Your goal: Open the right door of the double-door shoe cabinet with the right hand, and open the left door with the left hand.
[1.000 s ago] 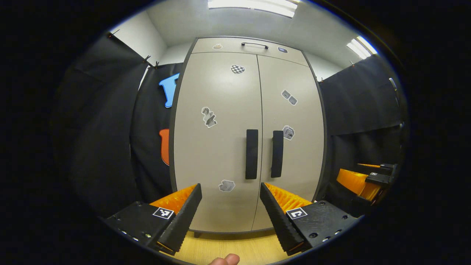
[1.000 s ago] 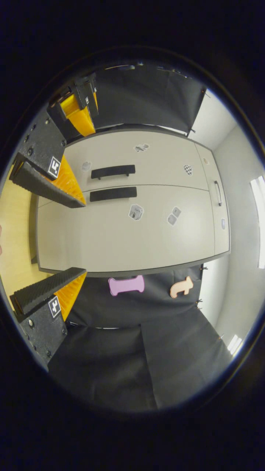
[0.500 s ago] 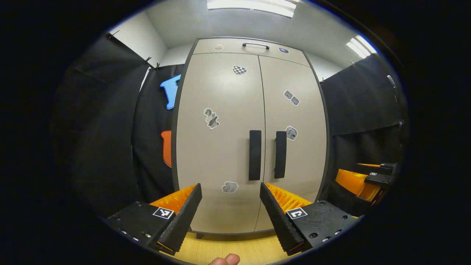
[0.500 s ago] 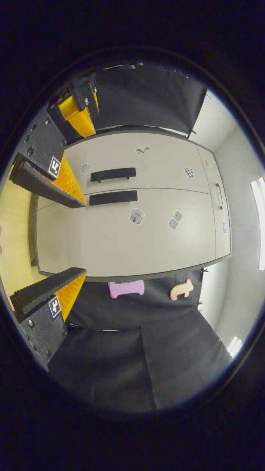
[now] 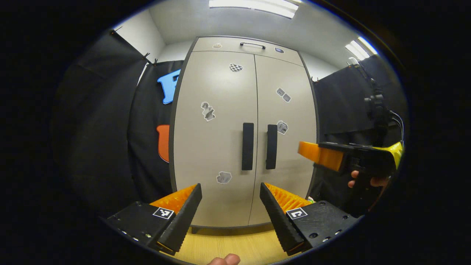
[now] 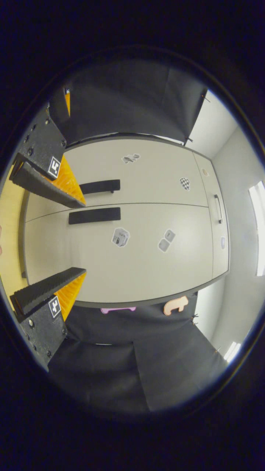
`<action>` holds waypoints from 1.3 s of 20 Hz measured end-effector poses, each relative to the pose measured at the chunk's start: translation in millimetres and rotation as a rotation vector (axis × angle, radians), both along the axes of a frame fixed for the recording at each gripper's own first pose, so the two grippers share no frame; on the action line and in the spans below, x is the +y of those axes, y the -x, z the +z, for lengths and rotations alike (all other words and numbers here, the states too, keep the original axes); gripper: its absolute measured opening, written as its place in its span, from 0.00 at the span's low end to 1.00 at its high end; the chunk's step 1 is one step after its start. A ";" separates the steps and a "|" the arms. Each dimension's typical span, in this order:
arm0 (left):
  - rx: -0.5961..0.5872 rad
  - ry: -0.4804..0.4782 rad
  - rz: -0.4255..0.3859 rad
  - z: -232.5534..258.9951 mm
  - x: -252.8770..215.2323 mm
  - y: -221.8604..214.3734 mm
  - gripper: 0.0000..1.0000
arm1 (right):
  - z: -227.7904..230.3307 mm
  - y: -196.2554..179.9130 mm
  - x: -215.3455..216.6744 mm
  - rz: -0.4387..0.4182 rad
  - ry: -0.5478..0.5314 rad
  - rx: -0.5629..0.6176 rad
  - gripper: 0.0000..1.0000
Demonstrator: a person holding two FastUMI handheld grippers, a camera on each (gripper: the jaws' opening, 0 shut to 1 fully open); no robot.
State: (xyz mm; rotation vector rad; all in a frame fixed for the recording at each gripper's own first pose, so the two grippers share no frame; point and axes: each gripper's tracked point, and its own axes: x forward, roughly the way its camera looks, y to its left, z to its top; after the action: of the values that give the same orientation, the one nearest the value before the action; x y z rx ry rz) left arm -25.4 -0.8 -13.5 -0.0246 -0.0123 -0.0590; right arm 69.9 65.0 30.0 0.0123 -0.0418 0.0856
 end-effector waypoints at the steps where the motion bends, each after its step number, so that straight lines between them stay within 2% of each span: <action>1: 0.000 -0.008 0.005 -2.4 1.0 3.5 0.95 | 4.6 -9.0 6.1 0.000 0.013 -0.009 1.00; 4: 0.015 0.001 -0.001 -10.3 -2.0 11.6 0.95 | 11.8 -43.1 17.8 -0.013 0.050 -0.053 1.00; 9: 0.021 0.010 0.003 -14.3 1.6 18.3 0.95 | -8.1 -89.1 31.6 0.003 0.027 0.023 0.99; 12: 0.017 0.015 0.020 -13.9 9.6 19.9 0.95 | -11.3 -108.5 29.0 -0.026 0.021 0.043 1.00; 18: 0.021 0.026 0.039 -16.8 20.4 17.4 0.95 | -18.9 -125.6 35.8 -0.024 0.022 0.078 0.99; 20: 0.025 0.030 0.041 -18.5 21.8 17.2 0.95 | -17.9 -127.0 33.6 -0.044 0.029 0.071 0.96; 23: 0.032 0.043 0.039 -20.9 22.0 15.9 0.95 | -19.1 -127.2 32.5 -0.057 0.029 0.075 0.87; 25: 0.031 0.052 0.037 -21.1 21.7 15.3 0.95 | -22.4 -126.2 42.9 -0.020 0.016 0.089 0.77; 26: 0.034 0.053 0.035 -21.8 20.6 16.5 0.95 | -23.5 -126.1 45.8 -0.013 0.019 0.092 0.60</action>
State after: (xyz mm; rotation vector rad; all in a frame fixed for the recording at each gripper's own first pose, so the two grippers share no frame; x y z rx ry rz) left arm -41.9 19.8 -35.3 -0.0780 0.0201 -0.0234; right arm 196.0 110.8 6.5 -0.0027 0.0508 0.0722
